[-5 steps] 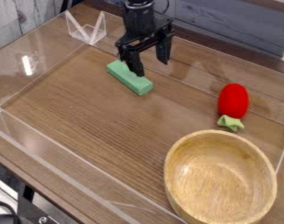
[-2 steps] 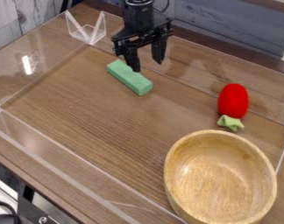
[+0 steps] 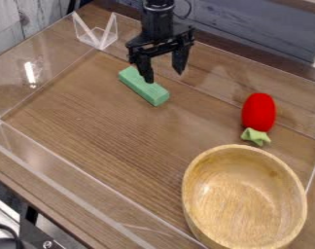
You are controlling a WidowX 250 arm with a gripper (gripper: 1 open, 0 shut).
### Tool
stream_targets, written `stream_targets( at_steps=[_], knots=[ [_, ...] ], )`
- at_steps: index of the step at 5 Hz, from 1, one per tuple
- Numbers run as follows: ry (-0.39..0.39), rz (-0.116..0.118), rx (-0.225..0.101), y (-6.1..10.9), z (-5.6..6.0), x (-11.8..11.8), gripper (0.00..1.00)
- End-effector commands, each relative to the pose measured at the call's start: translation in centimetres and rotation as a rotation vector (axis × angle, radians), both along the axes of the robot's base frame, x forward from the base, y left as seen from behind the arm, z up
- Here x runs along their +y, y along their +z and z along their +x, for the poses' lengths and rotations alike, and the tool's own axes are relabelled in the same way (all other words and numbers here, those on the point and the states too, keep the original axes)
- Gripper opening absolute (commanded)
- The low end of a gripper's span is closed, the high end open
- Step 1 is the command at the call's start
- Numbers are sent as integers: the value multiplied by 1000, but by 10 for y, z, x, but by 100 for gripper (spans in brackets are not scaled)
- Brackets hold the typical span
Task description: Put the green block in the brown bowl
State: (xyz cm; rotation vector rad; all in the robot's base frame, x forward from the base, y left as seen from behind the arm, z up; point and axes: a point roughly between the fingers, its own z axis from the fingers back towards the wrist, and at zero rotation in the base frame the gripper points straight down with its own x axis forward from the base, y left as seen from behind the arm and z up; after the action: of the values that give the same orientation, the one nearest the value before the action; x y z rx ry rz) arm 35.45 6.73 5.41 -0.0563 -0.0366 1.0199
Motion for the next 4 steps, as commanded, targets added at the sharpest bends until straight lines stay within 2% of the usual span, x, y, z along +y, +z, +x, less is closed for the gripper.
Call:
stream_targets(
  at_steps=[1,3,4],
  knots=[
    [-4,35,-49,11,5,12,100],
    [3,64,-30,-21,10,8,100],
    [-11,72,-26,-14,4,7,100]
  ],
)
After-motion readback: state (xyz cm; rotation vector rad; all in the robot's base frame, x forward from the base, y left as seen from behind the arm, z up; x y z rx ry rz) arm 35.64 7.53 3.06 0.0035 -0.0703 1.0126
